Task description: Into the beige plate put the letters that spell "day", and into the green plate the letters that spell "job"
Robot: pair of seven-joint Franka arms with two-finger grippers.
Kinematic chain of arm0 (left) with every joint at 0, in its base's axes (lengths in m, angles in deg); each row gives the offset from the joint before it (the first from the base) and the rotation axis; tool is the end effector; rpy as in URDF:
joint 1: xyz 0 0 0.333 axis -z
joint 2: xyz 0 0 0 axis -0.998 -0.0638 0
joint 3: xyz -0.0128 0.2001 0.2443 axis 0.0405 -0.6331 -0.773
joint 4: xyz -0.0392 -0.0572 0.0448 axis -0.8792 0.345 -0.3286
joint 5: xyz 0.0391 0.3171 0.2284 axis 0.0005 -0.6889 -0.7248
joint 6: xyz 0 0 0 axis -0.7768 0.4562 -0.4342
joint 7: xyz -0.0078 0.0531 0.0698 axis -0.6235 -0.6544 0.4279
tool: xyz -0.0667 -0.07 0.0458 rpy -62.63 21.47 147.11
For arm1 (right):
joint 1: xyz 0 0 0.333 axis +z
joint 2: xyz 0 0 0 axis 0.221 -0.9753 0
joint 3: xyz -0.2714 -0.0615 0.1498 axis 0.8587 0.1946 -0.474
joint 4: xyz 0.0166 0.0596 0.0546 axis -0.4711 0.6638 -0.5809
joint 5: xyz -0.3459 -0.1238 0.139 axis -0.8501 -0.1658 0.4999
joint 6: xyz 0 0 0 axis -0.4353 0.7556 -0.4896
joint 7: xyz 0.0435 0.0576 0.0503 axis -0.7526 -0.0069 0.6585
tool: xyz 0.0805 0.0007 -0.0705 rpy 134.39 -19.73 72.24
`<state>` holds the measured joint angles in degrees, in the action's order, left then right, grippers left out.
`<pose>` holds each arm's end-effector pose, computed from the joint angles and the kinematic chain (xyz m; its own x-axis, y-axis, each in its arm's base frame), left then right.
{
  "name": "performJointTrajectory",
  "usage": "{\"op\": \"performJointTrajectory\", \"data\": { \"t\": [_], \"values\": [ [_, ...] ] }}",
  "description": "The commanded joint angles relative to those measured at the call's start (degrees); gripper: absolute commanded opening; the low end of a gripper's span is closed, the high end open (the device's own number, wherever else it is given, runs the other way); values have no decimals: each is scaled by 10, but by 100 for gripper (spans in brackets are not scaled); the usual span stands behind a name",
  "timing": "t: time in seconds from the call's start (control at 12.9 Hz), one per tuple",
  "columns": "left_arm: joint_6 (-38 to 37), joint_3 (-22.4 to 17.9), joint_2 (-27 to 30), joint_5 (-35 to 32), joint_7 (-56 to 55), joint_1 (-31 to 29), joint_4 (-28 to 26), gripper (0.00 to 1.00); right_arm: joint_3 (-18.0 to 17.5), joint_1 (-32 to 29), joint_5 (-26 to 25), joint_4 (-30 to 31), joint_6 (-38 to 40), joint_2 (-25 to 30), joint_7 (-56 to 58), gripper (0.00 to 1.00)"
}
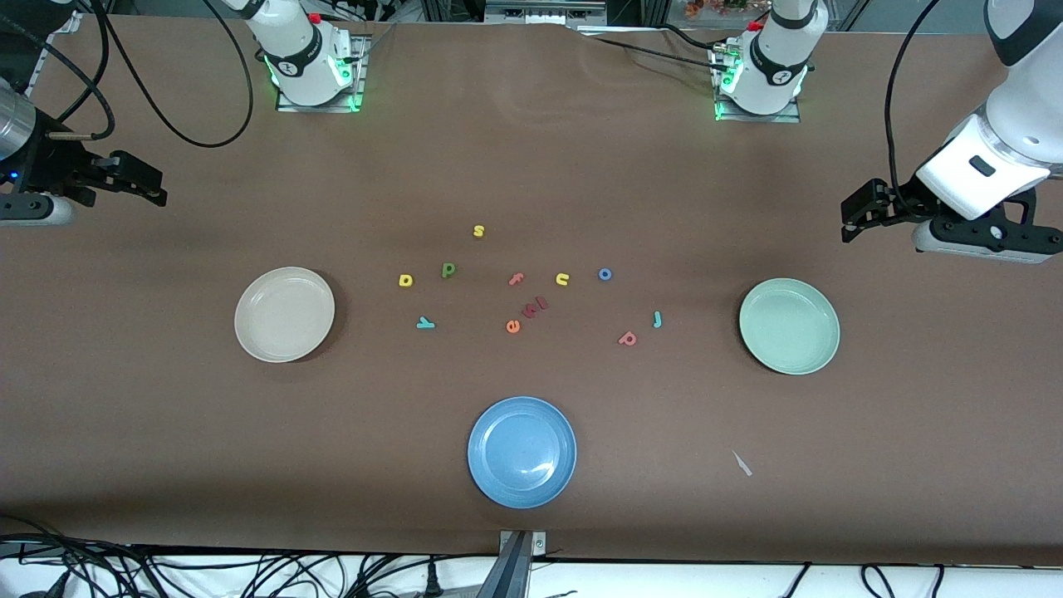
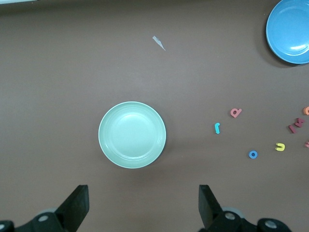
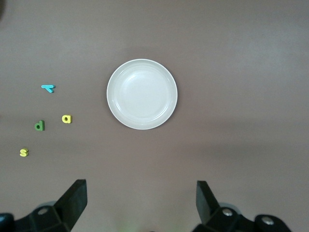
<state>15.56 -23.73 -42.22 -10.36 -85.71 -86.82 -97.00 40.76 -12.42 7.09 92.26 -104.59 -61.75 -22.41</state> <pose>0.5762 -0.0692 0.5901 0.9928 -0.1113 0.0432 -0.1119 -0.9937 0.0107 0.5523 0.0073 0.5876 0.9973 0.0215 -0.0706 0.0223 -0.9997 0.0101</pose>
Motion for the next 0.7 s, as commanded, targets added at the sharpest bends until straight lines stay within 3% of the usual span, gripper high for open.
{"op": "performJointTrajectory", "data": {
  "t": [0.0, 0.62],
  "values": [
    [-12, -2, -5, -4, 6, 4, 14, 100, 0, 1, -1, -8, 11, 0, 2, 100],
    [-11, -2, -5, -4, 5, 11, 14, 100, 0, 1, 0, -8, 11, 0, 2, 100]
  ]
}}
